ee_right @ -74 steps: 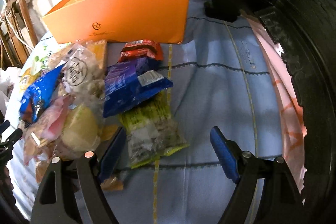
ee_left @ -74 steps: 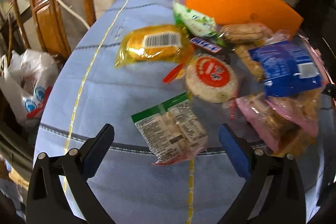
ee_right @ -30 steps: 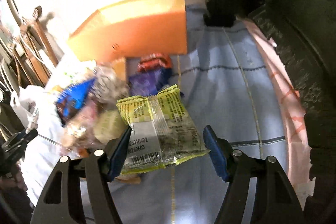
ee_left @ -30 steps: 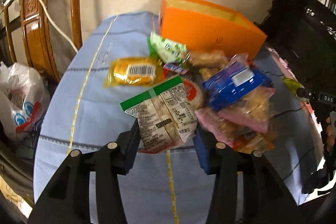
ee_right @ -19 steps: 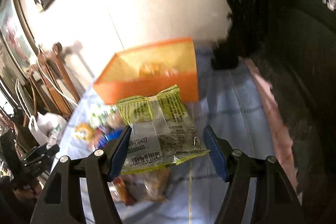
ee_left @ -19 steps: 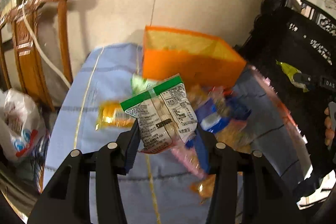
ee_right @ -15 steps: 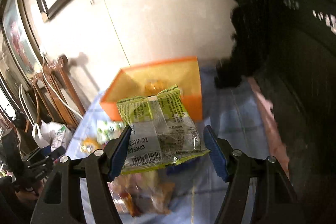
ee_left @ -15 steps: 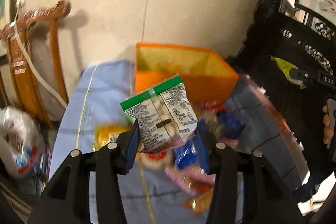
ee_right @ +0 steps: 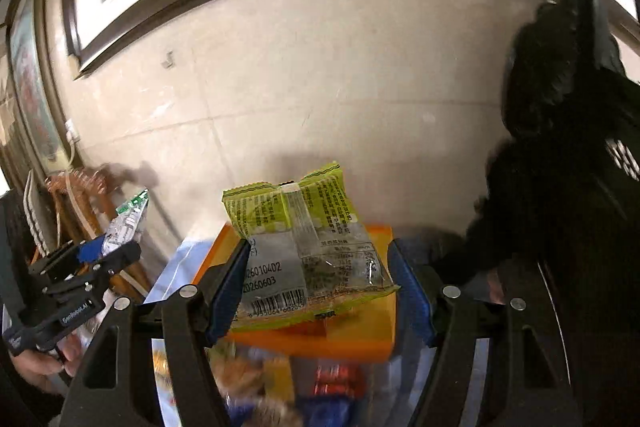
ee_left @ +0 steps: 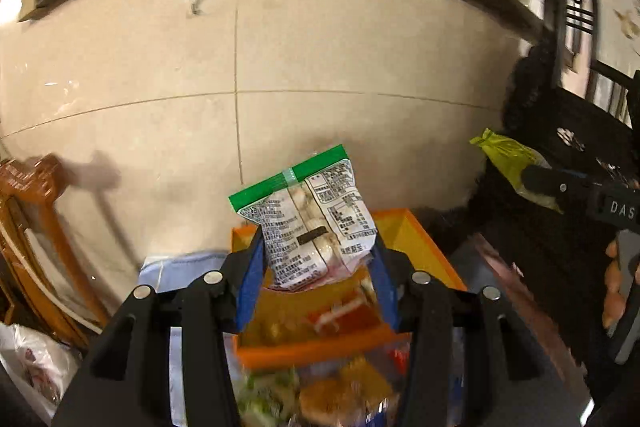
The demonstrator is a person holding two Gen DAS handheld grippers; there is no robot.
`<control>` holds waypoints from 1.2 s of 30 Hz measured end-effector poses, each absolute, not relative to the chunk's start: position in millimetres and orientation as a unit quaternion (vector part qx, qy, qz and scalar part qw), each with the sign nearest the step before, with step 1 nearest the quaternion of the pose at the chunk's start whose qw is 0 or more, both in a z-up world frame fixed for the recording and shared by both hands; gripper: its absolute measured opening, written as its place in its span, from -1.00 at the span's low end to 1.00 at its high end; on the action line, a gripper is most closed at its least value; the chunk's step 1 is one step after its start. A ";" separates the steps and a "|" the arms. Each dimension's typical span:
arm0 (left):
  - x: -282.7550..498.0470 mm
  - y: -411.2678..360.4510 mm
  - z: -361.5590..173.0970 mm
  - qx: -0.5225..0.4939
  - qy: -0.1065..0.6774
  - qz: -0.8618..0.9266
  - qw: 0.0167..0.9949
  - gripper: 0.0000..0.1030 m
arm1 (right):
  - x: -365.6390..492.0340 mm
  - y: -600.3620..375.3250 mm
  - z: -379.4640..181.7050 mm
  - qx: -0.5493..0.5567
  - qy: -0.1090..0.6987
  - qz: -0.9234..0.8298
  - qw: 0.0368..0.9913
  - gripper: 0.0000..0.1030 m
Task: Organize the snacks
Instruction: 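Carry both packs over the orange box and open both tools, then grasp a blue bag with the left tool while the right tool grasps another blue bag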
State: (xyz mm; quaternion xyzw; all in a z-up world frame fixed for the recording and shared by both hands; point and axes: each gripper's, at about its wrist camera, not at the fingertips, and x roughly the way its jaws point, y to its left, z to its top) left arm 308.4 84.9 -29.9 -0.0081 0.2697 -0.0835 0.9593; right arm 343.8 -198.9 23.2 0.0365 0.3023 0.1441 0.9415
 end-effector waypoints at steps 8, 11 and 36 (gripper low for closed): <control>356.3 99.0 -101.7 -0.012 0.358 -0.038 0.933 0.91 | 377.9 -186.4 -49.1 -0.026 0.390 0.118 0.913 0.67; 320.0 123.6 -143.8 -0.016 0.388 -0.039 0.921 0.91 | 342.0 -192.1 -87.3 -0.009 0.426 0.134 0.895 0.68; 205.4 62.8 -225.3 -0.044 0.450 -0.113 0.885 0.91 | 245.8 -203.9 -191.6 -0.038 0.517 0.072 0.852 0.72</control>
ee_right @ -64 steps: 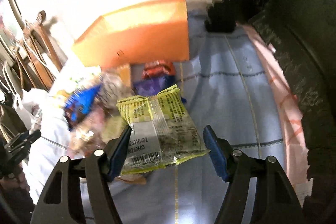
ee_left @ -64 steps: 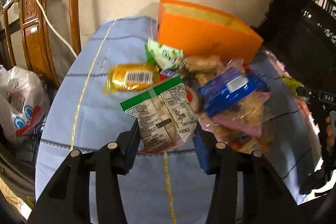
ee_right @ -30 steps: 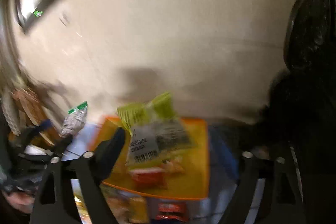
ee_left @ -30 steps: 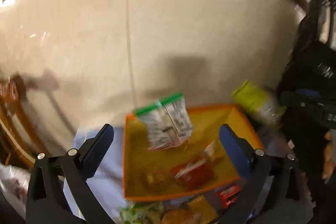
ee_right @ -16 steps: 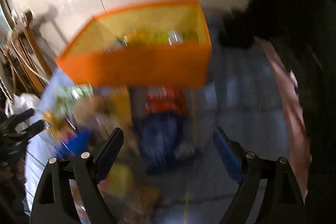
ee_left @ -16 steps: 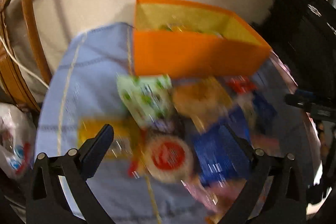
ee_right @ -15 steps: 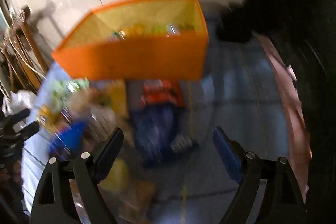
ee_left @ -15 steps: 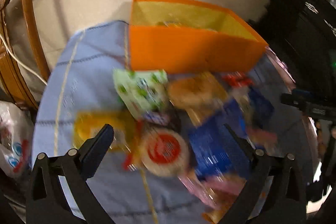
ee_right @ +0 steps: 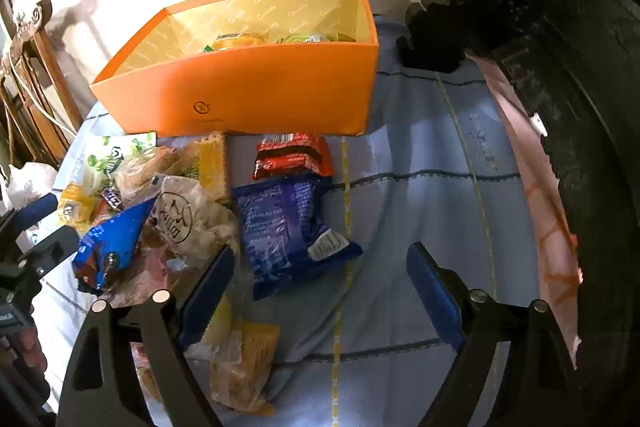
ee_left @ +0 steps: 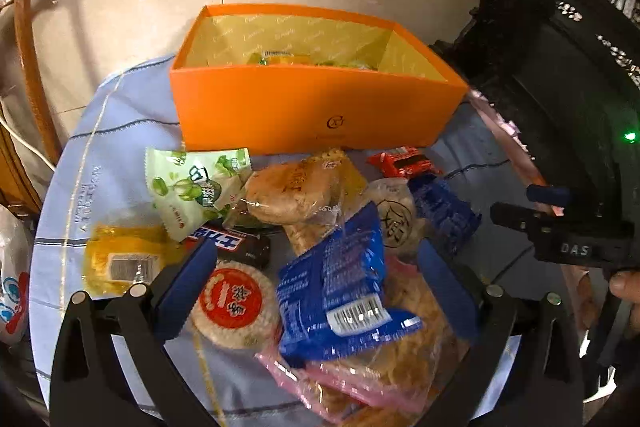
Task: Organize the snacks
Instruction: 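Grasp a blue bag with the left tool while the right tool grasps another blue bag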
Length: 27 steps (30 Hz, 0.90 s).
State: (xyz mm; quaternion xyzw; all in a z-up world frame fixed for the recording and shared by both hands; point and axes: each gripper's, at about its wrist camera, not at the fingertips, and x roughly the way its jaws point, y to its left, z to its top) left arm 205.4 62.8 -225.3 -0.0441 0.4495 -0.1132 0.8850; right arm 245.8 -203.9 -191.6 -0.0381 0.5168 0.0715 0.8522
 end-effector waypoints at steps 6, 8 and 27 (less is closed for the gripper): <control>216.1 59.6 -257.8 -0.059 0.487 -0.101 0.866 0.91 | 271.4 -191.7 -213.0 -0.064 0.525 0.084 0.845 0.72; 217.2 56.1 -270.3 -0.053 0.501 -0.100 0.858 0.91 | 280.3 -179.9 -229.8 -0.082 0.537 0.092 0.835 0.72; 180.5 84.6 -269.6 -0.051 0.474 -0.101 0.873 0.13 | 236.2 -195.1 -240.7 -0.034 0.538 0.106 0.835 -0.09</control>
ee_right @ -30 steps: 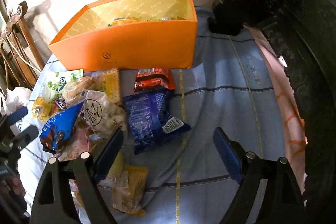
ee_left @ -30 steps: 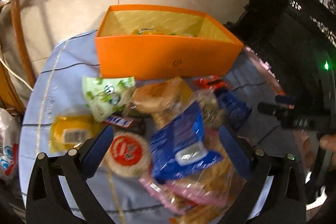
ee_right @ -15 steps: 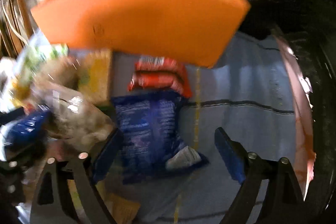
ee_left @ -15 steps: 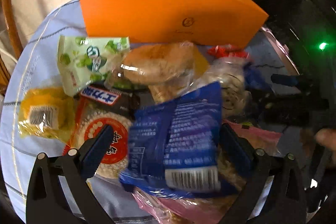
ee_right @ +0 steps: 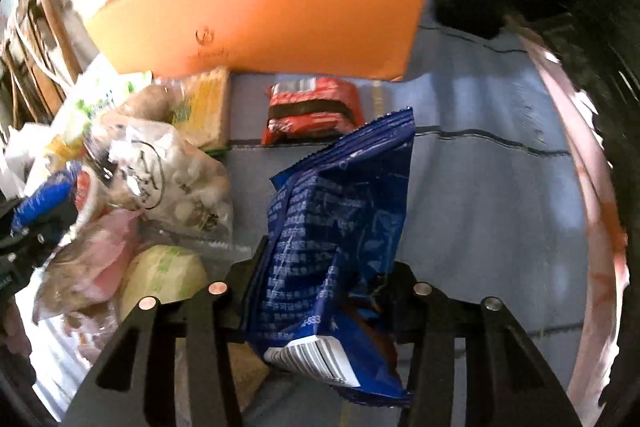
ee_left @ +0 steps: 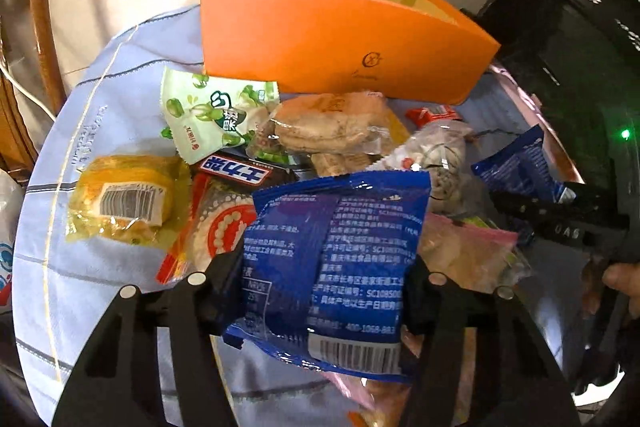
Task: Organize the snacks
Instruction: 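Grasp a blue bag with the left tool while the right tool grasps another blue bag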
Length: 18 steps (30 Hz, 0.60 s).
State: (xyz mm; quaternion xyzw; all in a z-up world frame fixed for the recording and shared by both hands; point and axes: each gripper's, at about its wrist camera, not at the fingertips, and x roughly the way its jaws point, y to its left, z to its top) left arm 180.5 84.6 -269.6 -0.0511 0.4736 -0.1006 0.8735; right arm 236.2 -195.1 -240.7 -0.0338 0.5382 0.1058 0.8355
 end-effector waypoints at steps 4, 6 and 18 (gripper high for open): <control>167.9 88.2 -252.6 -0.049 0.457 -0.106 0.882 0.13 | 222.3 -202.7 -216.9 -0.016 0.520 0.105 0.847 -0.09; 161.6 92.1 -243.3 -0.055 0.450 -0.107 0.885 0.13 | 215.4 -203.6 -202.1 -0.011 0.509 0.107 0.854 -0.09; 137.1 107.4 -188.3 -0.066 0.397 -0.108 0.909 0.13 | 190.0 -205.2 -116.7 0.010 0.439 0.140 0.887 -0.09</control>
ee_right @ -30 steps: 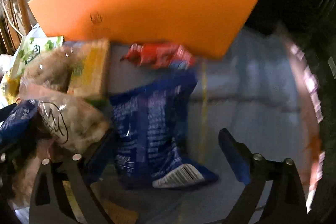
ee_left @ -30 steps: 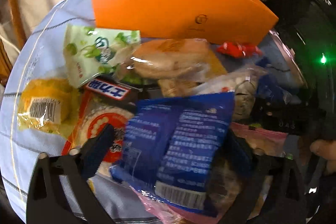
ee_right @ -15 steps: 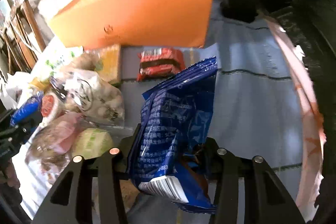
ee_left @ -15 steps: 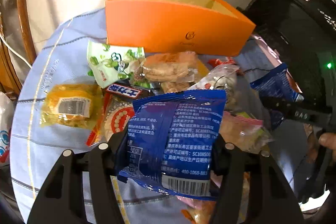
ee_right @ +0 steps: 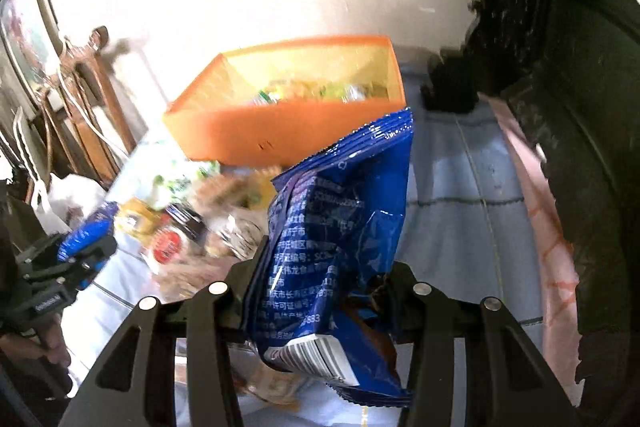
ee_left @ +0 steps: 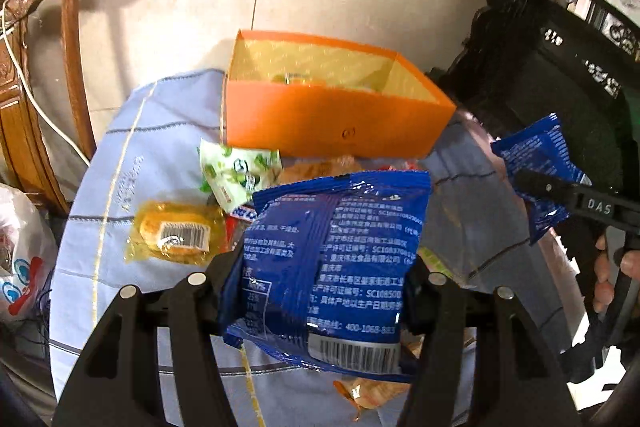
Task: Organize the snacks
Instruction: 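Lift both blue bags over the orange box and release them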
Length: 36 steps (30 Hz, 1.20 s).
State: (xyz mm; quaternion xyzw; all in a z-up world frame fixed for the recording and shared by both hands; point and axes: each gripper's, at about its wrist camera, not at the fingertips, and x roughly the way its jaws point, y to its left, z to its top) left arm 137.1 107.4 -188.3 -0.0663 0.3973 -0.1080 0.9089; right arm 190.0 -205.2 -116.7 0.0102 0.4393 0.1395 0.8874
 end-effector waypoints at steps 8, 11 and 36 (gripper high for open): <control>150.7 107.0 -135.8 -0.068 0.357 -0.109 0.925 0.13 | 198.8 -201.9 -56.0 0.009 0.390 0.153 0.908 -0.09; 166.4 106.1 -113.2 -0.066 0.341 -0.110 0.931 0.13 | 211.9 -202.6 -35.2 0.009 0.375 0.154 0.914 -0.09; 382.8 78.2 -89.7 -0.031 0.385 -0.031 0.922 0.84 | 402.0 -154.0 -23.9 -0.070 0.397 0.111 0.908 0.74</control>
